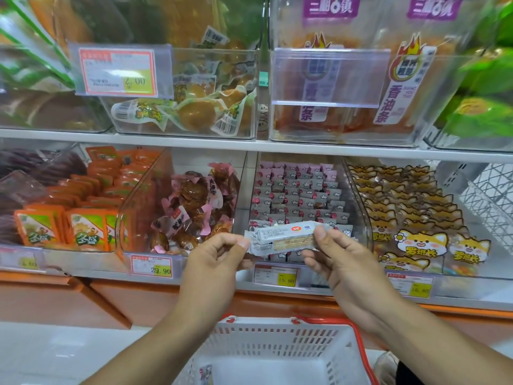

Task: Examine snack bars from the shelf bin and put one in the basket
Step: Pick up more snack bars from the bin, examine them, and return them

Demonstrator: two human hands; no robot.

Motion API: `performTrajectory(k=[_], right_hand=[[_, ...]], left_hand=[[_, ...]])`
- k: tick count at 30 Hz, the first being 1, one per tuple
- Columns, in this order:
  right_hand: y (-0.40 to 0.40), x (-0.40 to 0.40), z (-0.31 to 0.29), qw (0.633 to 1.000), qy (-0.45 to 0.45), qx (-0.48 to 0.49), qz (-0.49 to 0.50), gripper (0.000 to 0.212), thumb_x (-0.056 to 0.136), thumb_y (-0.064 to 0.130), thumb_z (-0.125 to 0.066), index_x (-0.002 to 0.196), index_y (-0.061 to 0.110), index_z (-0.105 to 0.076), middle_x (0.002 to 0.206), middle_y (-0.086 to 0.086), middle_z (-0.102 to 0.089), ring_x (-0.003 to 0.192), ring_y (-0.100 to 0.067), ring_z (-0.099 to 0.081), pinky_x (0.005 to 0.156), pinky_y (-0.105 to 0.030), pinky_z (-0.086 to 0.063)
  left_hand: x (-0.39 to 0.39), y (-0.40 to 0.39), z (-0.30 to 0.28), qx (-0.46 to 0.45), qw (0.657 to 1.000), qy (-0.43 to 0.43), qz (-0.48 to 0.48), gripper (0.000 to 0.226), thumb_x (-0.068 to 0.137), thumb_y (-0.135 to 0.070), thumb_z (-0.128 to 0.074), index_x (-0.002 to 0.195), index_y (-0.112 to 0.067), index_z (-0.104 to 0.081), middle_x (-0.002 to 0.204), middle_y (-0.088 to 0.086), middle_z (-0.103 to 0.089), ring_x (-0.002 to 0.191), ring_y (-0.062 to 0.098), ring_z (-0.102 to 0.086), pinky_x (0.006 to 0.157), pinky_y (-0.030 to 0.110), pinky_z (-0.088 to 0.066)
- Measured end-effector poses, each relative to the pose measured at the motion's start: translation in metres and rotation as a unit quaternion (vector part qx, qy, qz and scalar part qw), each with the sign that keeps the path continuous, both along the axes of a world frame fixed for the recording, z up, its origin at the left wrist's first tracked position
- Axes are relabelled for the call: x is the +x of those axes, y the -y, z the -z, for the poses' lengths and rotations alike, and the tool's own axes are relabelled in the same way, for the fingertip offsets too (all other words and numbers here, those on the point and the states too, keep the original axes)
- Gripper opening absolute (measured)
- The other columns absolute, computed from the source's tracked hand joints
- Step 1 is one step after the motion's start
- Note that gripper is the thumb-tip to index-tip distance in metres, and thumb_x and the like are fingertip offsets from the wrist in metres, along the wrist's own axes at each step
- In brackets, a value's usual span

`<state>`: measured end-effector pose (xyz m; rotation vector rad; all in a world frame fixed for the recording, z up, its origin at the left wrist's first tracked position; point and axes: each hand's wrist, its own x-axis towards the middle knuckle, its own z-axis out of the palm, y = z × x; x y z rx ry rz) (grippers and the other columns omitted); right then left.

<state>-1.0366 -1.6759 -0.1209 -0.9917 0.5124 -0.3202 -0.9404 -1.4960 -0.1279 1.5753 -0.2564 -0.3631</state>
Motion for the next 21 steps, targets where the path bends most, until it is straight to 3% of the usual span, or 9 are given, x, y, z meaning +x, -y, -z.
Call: performTrajectory(k=[2,5,9,11,15,16,19,21], right_hand=[[0.000,0.001,0.002,0.999,-0.001,0.035,0.000,0.032,0.070,0.030,-0.077,0.096,0.011,-0.078,0.091,-0.007,-0.078,0.072,-0.013,-0.074,0.062,-0.018,-0.058],[-0.001,0.003,0.002,0.999,-0.010,0.047,-0.016,0.034,0.079,0.025,-0.070,0.107,0.006,-0.072,0.101,-0.011,-0.078,0.079,-0.015,-0.076,0.064,-0.019,-0.059],[-0.001,0.004,0.005,0.999,-0.039,0.021,0.002,0.017,0.081,0.027,-0.073,0.089,0.015,-0.082,0.093,-0.001,-0.079,0.079,-0.014,-0.075,0.067,-0.022,-0.059],[0.000,0.004,0.006,0.999,-0.039,0.019,0.017,0.018,0.079,0.030,-0.074,0.085,0.016,-0.083,0.090,0.001,-0.078,0.081,-0.015,-0.075,0.069,-0.023,-0.060],[0.003,0.005,0.005,0.999,-0.034,-0.031,0.015,0.033,0.088,0.033,-0.069,0.088,0.001,-0.066,0.098,-0.016,-0.072,0.094,-0.025,-0.073,0.068,-0.021,-0.059],[0.004,0.005,0.004,0.999,-0.022,-0.046,0.010,0.029,0.091,0.031,-0.067,0.087,0.003,-0.062,0.105,-0.024,-0.070,0.096,-0.026,-0.072,0.072,-0.023,-0.060],[0.007,0.003,-0.001,0.999,0.036,-0.028,-0.025,0.014,0.101,0.018,-0.053,0.098,0.007,-0.060,0.114,-0.019,-0.073,0.091,-0.031,-0.074,0.075,-0.030,-0.061],[0.011,0.000,-0.006,0.995,0.078,-0.015,-0.064,0.024,0.103,0.000,-0.038,0.106,0.007,-0.061,0.110,-0.012,-0.075,0.089,-0.038,-0.073,0.073,-0.033,-0.061]], left_hand=[[-0.002,0.001,0.001,0.028,0.999,0.033,-0.027,0.016,0.096,-0.024,-0.063,0.084,-0.024,-0.073,0.083,-0.006,-0.077,0.076,0.010,-0.073,0.076,0.023,-0.055],[0.000,0.003,-0.002,0.012,0.999,0.013,-0.049,0.016,0.101,-0.018,-0.057,0.090,-0.014,-0.068,0.085,-0.004,-0.078,0.074,0.011,-0.073,0.079,0.033,-0.057],[0.002,0.004,-0.002,0.008,0.999,0.007,-0.041,0.015,0.102,-0.016,-0.055,0.093,-0.011,-0.067,0.077,-0.002,-0.076,0.073,0.010,-0.073,0.068,0.021,-0.058],[0.003,0.005,0.000,0.014,0.999,0.004,-0.030,0.015,0.101,-0.016,-0.055,0.092,-0.013,-0.067,0.073,-0.001,-0.074,0.071,0.009,-0.072,0.066,0.020,-0.055],[0.007,0.003,-0.001,-0.013,0.999,-0.028,-0.027,0.014,0.101,-0.015,-0.056,0.092,-0.012,-0.066,0.069,0.003,-0.072,0.067,0.012,-0.072,0.062,0.020,-0.054],[0.009,0.002,-0.002,-0.027,0.998,-0.044,-0.028,0.012,0.100,-0.012,-0.057,0.092,-0.010,-0.066,0.068,0.005,-0.072,0.065,0.013,-0.072,0.059,0.019,-0.054],[0.010,0.002,-0.005,-0.072,0.992,-0.098,-0.023,0.008,0.097,0.000,-0.055,0.094,-0.007,-0.060,0.064,0.011,-0.069,0.060,0.016,-0.071,0.053,0.019,-0.054],[0.012,0.002,-0.005,-0.085,0.988,-0.126,-0.019,0.010,0.096,0.001,-0.054,0.096,-0.007,-0.058,0.061,0.011,-0.066,0.058,0.017,-0.069,0.052,0.020,-0.054]])
